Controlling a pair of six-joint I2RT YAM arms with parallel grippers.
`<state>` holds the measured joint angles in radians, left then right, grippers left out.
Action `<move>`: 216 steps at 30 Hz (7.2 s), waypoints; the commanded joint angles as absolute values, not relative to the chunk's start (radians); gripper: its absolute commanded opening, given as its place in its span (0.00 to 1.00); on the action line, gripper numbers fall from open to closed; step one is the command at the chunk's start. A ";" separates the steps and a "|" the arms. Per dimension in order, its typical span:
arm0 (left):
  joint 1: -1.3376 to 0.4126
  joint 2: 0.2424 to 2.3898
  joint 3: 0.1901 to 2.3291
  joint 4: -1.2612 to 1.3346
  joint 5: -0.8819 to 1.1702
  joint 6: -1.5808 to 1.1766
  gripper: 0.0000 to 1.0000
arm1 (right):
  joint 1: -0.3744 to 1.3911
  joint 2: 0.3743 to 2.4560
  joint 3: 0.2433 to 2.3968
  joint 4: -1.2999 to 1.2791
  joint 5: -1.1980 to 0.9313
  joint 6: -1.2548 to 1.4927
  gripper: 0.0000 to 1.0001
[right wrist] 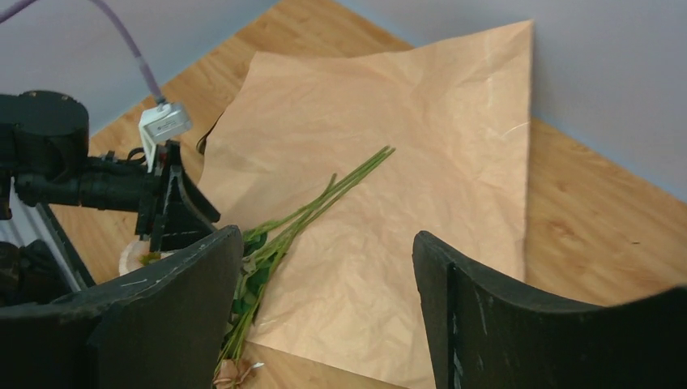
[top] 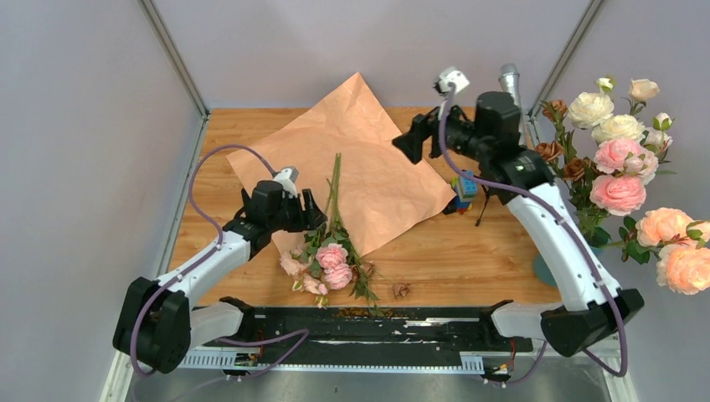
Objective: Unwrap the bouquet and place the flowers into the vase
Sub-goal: Insert the fake flower into the vase, then pick up the fake flower from the wrapping paper.
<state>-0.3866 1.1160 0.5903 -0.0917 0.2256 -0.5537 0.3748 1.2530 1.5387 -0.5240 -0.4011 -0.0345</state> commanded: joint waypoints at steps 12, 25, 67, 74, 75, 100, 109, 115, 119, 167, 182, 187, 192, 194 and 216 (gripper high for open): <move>-0.392 1.452 0.770 0.014 0.151 -0.541 0.49 | 0.497 1.405 1.387 -0.352 -0.314 0.054 0.67; -0.400 1.598 0.847 0.015 0.183 -0.535 0.40 | 0.497 1.407 1.356 -0.343 -0.342 0.061 0.67; -0.511 1.712 0.938 -0.195 -0.111 -0.446 0.34 | 0.497 1.365 1.258 -0.326 -0.334 0.046 0.68; -0.515 1.719 0.932 -0.199 -0.134 -0.431 0.32 | 0.497 1.358 1.245 -0.327 -0.329 0.051 0.69; -0.516 1.721 0.929 -0.200 -0.140 -0.427 0.32 | 0.497 1.356 1.243 -0.327 -0.327 0.049 0.71; -0.529 1.433 0.983 -0.402 -0.407 -0.329 0.00 | 0.497 1.347 1.215 -0.327 -0.301 0.050 0.74; -0.505 1.291 0.986 -0.429 -0.326 -0.252 0.00 | 0.497 1.362 1.204 -0.275 -0.380 0.090 0.75; -0.384 1.164 1.036 -0.451 -0.062 -0.233 0.00 | 0.500 1.367 1.174 -0.217 -0.478 0.074 0.76; -0.374 1.146 1.116 -0.524 0.101 -0.218 0.00 | 0.511 1.323 1.128 -0.120 -0.597 0.020 0.77; -0.357 1.148 1.035 -0.677 0.717 -0.518 0.00 | 1.307 1.460 0.873 0.406 0.257 -1.181 0.47; -0.358 1.144 1.073 -0.699 0.631 -0.474 0.26 | 1.307 1.421 0.858 0.421 0.273 -1.063 0.00; -0.356 1.126 1.134 -0.699 0.565 -0.453 0.64 | 1.303 1.365 0.830 0.414 0.250 -0.992 0.00; -0.330 1.134 1.260 -0.754 0.442 -0.389 0.94 | 1.287 1.302 0.816 0.380 0.241 -0.901 0.00; -0.307 1.127 1.294 -0.751 0.405 -0.381 0.99 | 1.273 1.276 0.819 0.350 0.246 -0.854 0.00; -0.175 0.831 1.153 -0.546 -0.197 -0.222 1.00 | 0.742 0.993 1.039 -0.214 0.350 -0.392 0.00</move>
